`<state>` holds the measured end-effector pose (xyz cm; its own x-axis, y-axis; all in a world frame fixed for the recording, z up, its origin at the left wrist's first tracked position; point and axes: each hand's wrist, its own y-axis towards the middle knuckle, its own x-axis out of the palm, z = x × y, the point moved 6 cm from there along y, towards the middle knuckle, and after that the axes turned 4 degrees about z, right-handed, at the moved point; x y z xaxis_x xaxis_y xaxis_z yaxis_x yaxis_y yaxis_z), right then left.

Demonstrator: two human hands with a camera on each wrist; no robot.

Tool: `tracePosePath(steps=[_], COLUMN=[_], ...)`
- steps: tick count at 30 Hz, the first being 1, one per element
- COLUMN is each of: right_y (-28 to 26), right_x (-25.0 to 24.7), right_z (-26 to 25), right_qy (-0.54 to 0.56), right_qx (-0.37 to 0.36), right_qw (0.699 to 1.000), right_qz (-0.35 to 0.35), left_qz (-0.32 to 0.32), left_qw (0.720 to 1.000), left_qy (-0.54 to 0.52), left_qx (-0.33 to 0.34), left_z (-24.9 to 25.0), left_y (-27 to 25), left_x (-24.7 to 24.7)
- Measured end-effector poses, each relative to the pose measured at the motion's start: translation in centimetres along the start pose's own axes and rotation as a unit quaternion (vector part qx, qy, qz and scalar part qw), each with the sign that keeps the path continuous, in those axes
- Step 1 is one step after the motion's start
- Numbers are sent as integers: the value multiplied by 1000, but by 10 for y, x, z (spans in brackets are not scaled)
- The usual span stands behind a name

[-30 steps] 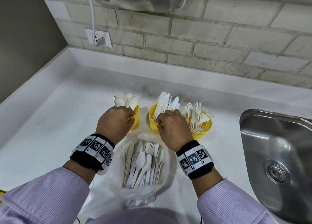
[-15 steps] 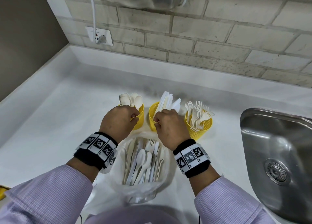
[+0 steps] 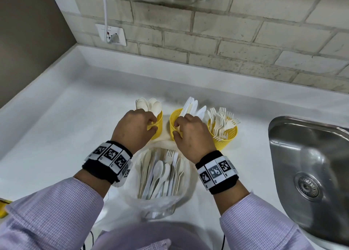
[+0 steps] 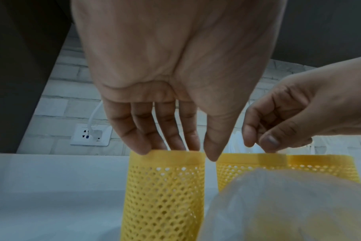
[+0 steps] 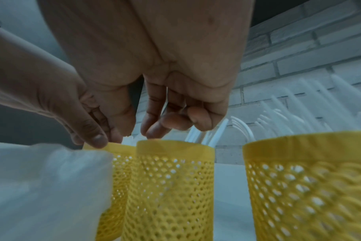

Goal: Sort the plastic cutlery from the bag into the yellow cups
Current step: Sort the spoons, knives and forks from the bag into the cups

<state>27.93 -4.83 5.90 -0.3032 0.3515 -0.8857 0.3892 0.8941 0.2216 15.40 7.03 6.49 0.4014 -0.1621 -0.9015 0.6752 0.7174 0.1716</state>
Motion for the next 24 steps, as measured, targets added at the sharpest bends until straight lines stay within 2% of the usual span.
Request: tracePosePath(steps=[4, 6, 8, 10, 13, 17, 20, 24], right_y=[-11, -21, -33, -45, -64, -86, -98, -108], right_x=[-12, -14, -10, 1, 19, 35, 43, 45], right_z=[-10, -18, -26, -32, -34, -31, -26, -16], right_qy=[45, 74, 101, 113, 114, 108, 114, 109], right_qx=[-20, -29, -34, -41, -35, -22, -14, 1], right_qw=[998, 996, 994, 992, 986, 979, 974, 972], right_qz=[30, 36, 10, -46, -120, -172, -196, -208], left_qz=[55, 51, -34, -160, -277, -327, -322, -319], left_qw=[998, 995, 990, 971, 950, 937, 940, 946], left_qy=[-24, -62, -128, -173, -121, -88, -77, -30], left_qx=[30, 52, 54, 45, 75, 79, 79, 38], left_z=[5, 9, 11, 11, 7, -3, -6, -14], left_y=[-17, -33, -50, -67, -91, -111, -119, -122], left_x=[-13, -15, -9, 4, 23, 40, 45, 46])
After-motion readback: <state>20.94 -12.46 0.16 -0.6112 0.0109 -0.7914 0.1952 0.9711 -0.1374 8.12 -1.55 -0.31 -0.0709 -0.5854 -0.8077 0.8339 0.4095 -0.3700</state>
